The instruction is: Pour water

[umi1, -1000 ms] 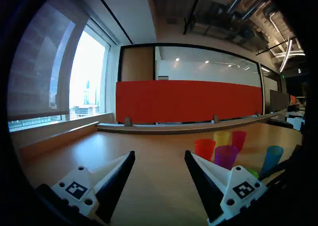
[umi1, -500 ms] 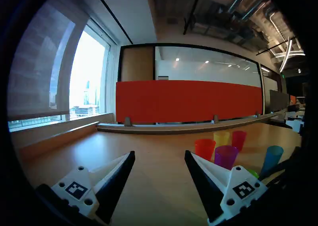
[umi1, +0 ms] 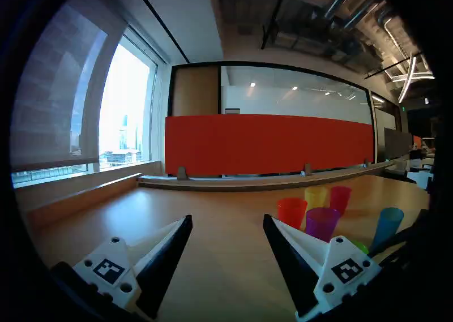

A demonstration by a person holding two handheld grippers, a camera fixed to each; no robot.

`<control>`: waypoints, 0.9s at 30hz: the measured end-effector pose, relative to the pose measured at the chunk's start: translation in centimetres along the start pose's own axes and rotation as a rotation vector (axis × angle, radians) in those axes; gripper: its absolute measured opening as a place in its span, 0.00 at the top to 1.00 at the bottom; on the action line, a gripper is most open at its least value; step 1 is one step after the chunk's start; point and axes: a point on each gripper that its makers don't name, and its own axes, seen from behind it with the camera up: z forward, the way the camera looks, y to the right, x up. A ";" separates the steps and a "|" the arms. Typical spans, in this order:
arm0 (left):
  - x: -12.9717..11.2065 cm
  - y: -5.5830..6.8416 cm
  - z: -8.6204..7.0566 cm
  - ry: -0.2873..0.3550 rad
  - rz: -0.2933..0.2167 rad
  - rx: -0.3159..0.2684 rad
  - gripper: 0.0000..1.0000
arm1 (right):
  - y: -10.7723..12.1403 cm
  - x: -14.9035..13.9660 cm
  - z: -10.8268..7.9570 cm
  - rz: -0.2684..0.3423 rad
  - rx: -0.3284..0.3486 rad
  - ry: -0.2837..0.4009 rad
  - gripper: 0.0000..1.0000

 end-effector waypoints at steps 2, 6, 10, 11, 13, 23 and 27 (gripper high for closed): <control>0.0 0.0 0.0 0.000 0.000 0.000 0.08 | -0.1 0.0 0.0 0.000 0.003 0.000 0.01; 0.0 0.0 0.0 0.000 0.000 0.000 0.08 | -0.1 0.0 0.0 0.000 0.008 -0.001 0.01; 0.0 0.0 0.0 0.000 0.000 0.000 0.07 | -0.1 0.0 0.0 0.000 0.011 -0.001 0.01; 0.0 0.0 0.0 0.000 0.000 0.000 0.07 | -0.1 0.0 0.0 0.000 0.011 -0.001 0.01; 0.0 0.0 0.0 0.000 0.000 0.000 0.08 | -0.1 0.0 0.0 0.000 0.010 -0.001 0.00; -0.1 0.0 0.1 0.000 0.000 0.000 0.07 | -0.1 0.0 0.0 0.000 0.009 -0.002 0.00; 0.0 0.0 0.1 0.000 0.000 0.000 0.08 | -0.1 0.0 0.0 0.000 0.009 -0.002 0.00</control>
